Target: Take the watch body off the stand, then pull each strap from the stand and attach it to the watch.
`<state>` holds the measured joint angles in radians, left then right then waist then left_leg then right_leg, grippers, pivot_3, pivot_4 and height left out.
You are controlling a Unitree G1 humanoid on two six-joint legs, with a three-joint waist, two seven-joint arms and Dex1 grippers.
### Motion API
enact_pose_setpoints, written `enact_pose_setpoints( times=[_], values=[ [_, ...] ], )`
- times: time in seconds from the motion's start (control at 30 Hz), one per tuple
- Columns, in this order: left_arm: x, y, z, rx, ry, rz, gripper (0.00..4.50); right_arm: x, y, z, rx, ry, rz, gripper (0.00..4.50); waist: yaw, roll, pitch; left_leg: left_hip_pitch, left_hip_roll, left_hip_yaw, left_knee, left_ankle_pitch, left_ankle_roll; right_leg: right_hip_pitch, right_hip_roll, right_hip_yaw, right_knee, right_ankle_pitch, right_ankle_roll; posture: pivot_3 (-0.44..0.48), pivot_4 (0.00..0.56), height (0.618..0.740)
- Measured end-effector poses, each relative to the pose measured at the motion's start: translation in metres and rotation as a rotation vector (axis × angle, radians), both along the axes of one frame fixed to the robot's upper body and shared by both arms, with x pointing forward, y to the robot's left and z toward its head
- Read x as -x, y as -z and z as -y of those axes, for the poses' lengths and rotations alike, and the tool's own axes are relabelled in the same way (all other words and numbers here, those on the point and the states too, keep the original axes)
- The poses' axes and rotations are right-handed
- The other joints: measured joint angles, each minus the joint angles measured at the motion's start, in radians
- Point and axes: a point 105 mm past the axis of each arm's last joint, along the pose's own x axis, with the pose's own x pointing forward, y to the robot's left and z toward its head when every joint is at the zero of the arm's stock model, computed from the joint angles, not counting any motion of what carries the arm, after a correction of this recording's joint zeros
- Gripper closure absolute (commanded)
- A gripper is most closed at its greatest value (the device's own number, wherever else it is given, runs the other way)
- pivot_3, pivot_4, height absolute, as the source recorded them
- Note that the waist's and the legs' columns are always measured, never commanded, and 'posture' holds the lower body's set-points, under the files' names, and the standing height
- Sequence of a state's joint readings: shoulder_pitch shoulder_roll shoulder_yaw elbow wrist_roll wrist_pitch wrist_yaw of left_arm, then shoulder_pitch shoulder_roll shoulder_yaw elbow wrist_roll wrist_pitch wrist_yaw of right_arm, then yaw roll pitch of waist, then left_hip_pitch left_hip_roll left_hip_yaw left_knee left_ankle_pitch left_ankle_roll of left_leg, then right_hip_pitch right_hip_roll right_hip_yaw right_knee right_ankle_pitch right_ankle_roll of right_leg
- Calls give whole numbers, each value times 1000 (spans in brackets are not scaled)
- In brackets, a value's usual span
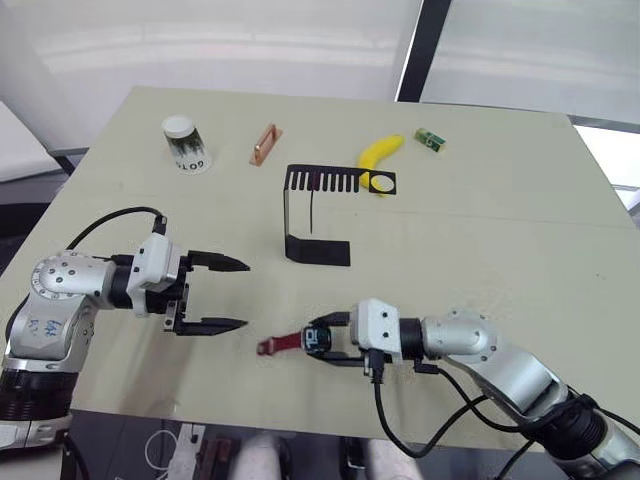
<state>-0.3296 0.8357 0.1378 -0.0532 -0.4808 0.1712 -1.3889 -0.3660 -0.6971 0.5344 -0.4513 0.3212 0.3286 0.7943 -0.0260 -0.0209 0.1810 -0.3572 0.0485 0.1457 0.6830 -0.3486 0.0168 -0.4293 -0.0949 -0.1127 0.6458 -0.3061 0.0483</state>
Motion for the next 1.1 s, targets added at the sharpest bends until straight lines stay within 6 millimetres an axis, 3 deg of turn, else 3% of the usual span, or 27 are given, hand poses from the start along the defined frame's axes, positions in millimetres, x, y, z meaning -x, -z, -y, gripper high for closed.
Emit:
enact_pose_setpoints(
  times=[0.17, 0.53, 0.6, 0.67, 0.73, 0.87, 0.93, 1.1],
  values=[
    [7, 16, -9, -3, -37, -46, 0, 4, 28, 24, 92, 69, -87, 2892, 1, 0, 0, 0, 0, -1, 0, 0, 0, 0, -1, 0, 0, 0, 0, 0, 150, 729],
    [15, 19, 6, 23, -34, -33, 0, 2, 38, 40, 108, 162, -120, 2892, -2, 0, 0, 1, 0, 0, 0, 0, -1, 0, -1, 0, 2, 0, 0, 0, 150, 729],
    [17, 20, 7, 35, -30, -51, 0, 1, 37, 39, 107, 163, -111, 1872, -2, 0, 0, 1, 0, 0, 0, 0, -1, 0, 0, 0, 2, 0, 0, 0, 150, 729],
    [21, 20, 9, 41, -13, -65, 0, 0, 37, 39, 103, 169, -106, 1207, -2, 0, 0, 1, 0, 0, 0, 0, -1, 0, -1, 1, 2, 0, 0, 0, 150, 729],
    [26, 19, 10, 42, 8, -95, 0, 0, 36, 41, 99, 174, -107, 162, -1, 0, 0, 1, 0, 0, 0, 0, -2, 0, -1, 0, 1, 0, 0, 0, 150, 729],
    [42, 26, 5, -87, 116, -76, 0, 1, 22, 58, 81, 199, -91, 74, 1, 1, 1, 1, 0, 0, 0, -1, -2, 0, -1, 1, 0, 0, 0, 0, 150, 729],
    [39, 25, 4, -86, 113, -59, 0, 5, 11, 74, 79, 210, -75, 74, 4, 1, 1, 1, 0, 0, 0, -1, -1, 1, -1, 0, 0, 0, 0, 0, 150, 729],
    [20, 30, -22, -65, -36, -68, 0, 19, -5, 115, 60, 252, -59, 74, 18, 1, 1, 2, 0, 0, -1, -2, -1, 1, 1, 0, -1, 0, 0, 0, 150, 729]
  ],
)
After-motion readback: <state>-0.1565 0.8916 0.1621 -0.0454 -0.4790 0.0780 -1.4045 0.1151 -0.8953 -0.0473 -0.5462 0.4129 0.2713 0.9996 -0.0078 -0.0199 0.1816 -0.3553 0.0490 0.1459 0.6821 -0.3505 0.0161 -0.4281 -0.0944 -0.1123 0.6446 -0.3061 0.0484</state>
